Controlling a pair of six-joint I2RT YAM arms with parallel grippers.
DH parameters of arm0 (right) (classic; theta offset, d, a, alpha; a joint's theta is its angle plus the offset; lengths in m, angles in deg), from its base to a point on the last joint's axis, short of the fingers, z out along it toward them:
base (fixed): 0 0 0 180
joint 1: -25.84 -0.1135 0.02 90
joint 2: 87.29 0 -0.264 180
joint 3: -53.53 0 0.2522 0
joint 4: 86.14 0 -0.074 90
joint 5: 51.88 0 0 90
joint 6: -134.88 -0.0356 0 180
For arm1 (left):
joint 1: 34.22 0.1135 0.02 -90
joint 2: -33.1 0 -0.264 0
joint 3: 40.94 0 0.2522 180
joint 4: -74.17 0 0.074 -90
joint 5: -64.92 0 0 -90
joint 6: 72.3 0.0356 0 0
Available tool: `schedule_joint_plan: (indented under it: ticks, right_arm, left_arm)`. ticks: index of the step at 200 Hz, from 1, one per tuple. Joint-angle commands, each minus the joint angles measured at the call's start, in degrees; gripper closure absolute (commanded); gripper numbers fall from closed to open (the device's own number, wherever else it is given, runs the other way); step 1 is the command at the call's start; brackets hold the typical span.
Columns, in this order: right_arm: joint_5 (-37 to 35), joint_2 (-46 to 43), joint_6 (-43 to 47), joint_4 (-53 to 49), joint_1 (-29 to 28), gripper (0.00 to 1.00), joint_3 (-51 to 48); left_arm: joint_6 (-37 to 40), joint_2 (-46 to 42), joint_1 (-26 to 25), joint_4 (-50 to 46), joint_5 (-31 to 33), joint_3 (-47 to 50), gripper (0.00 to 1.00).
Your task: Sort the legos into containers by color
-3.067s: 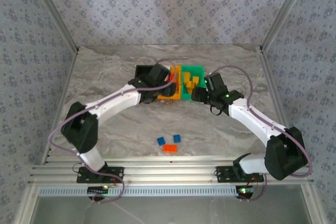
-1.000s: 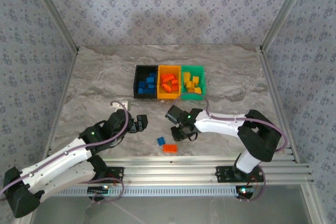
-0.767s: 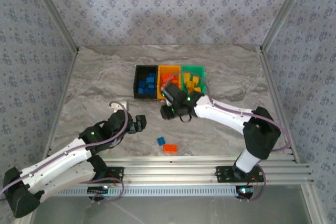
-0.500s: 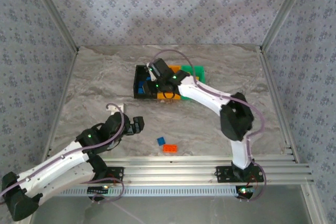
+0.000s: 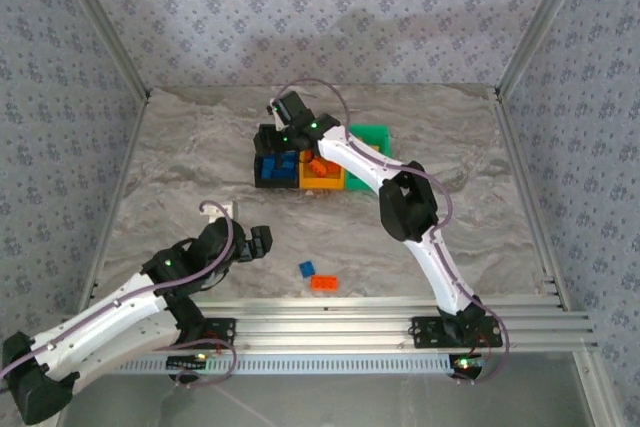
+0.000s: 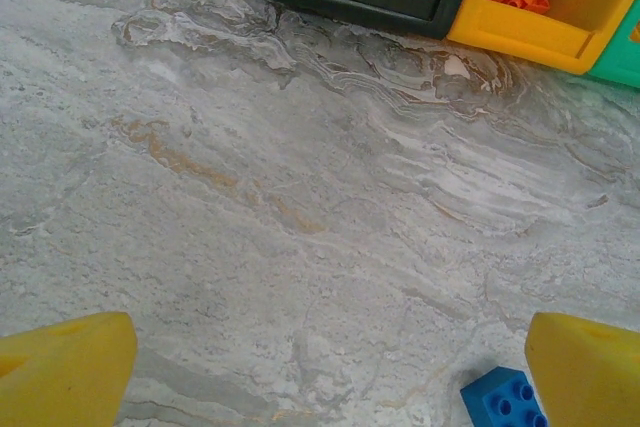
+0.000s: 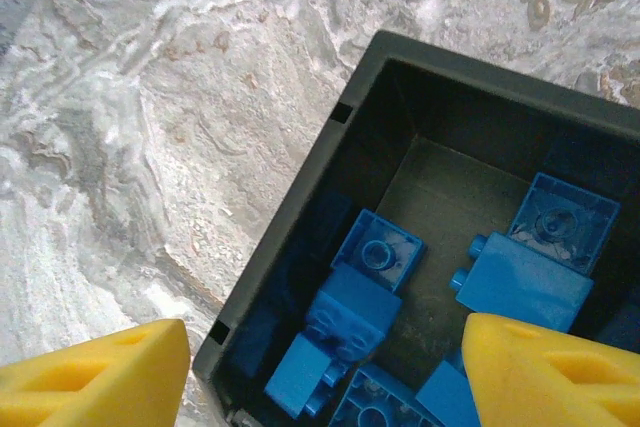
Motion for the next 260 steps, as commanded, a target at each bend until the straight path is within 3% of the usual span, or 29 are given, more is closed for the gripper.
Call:
schedule_joint_plan:
  ticks: [1, 44, 73, 108, 138, 199, 260]
  right_arm:
    - [-0.7, -9.6, 0.2, 2.9, 0.4, 0.25, -7.8]
    - [-3.0, -29.9, -1.0, 10.1, 0.4, 0.24, -35.5]
    - [-5.2, -40.6, -2.8, 11.2, 1.6, 0.23, -51.1]
    - [-6.3, -50.2, -4.0, 11.5, 4.0, 0.23, -64.7]
    - [-6.9, -55.7, -4.4, 12.2, 5.1, 0.23, -70.3]
    - [-6.6, -61.0, -4.3, 12.5, 6.3, 0.23, -73.4]
    - [-6.4, -63.1, -4.6, 12.9, 6.9, 0.22, -74.1]
  left_arm:
    - [0.3, -0.8, 0.1, -0.5, -0.7, -0.6, 0.01]
    - [3.6, 5.6, 0.1, 5.7, -8.0, -2.4, 0.01]
    - [7.0, 18.9, -1.1, 10.7, -16.8, -6.0, 0.01]
    - [11.6, 34.1, -6.9, 11.7, -19.9, -12.1, 0.07]
    - [12.0, 42.6, -8.1, 11.1, -23.2, -15.3, 0.16]
    - [13.0, 51.7, -8.1, 5.0, -24.9, -17.7, 0.26]
    - [12.0, 48.7, -8.0, -0.3, -24.6, -14.2, 0.39]
